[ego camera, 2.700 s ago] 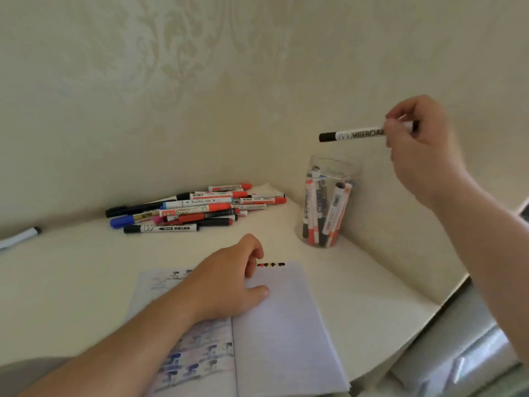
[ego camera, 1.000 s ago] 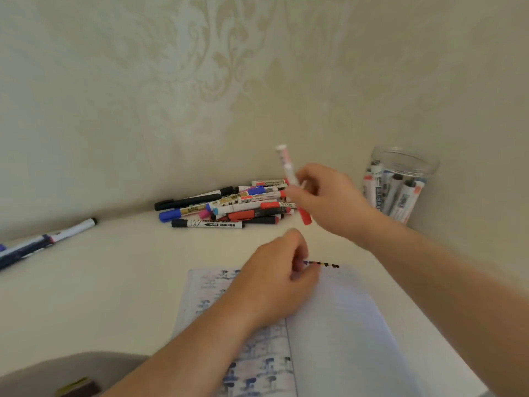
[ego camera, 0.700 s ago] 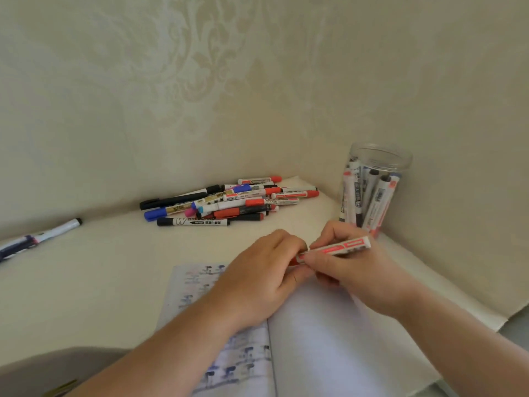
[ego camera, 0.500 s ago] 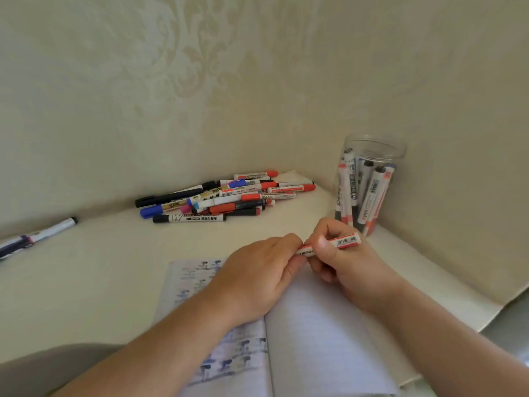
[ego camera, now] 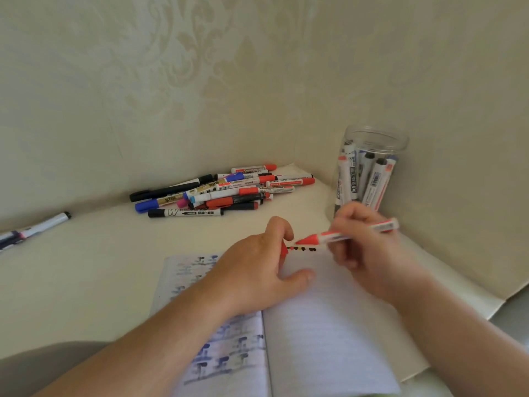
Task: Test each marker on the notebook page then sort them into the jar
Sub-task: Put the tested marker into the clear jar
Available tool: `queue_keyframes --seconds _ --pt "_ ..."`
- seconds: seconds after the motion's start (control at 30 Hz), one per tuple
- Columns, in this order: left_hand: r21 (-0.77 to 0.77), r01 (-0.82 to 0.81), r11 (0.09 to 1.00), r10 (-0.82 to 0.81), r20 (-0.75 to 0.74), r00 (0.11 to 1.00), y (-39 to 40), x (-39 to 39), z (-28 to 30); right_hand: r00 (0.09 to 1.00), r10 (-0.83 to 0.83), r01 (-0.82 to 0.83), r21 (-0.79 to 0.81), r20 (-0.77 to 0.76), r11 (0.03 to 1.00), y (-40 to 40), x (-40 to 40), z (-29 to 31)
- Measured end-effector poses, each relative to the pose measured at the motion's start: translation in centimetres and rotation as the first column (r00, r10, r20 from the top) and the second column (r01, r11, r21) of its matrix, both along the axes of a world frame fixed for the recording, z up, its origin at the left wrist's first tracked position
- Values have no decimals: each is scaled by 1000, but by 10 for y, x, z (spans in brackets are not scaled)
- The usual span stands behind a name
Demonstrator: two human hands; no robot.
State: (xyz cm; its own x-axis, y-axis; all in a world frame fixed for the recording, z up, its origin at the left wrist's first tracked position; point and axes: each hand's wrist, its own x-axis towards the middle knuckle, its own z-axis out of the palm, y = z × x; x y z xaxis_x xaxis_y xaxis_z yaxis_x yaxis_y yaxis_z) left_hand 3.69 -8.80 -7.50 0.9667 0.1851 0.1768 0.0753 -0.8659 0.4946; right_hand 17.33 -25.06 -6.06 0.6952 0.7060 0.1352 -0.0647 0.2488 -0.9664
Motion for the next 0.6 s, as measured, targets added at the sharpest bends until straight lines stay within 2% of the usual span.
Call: queue_keyframes --seconds 0.07,0.13,0.23,0.3,0.4,0.6 --pt "78 -4 997 9 -55 998 -2 1 0 995 -65 69 62 -72 996 -12 13 10" --pt "196 54 979 -35 -103 994 -3 3 2 997 -69 69 -19 -27 997 -20 20 17" --pt "288 106 952 -67 -141 988 -4 8 3 973 -44 106 -268 228 958 -17 25 13" --pt "314 125 941 -79 -155 985 -5 12 4 940 -37 165 -359 338 919 -8 28 11" --pt "337 144 930 -86 -181 980 -7 16 6 931 -69 210 -373 358 904 5 32 7" --pt "328 151 933 -86 -203 975 -8 20 7 894 -234 378 -364 383 851 9 28 -5"
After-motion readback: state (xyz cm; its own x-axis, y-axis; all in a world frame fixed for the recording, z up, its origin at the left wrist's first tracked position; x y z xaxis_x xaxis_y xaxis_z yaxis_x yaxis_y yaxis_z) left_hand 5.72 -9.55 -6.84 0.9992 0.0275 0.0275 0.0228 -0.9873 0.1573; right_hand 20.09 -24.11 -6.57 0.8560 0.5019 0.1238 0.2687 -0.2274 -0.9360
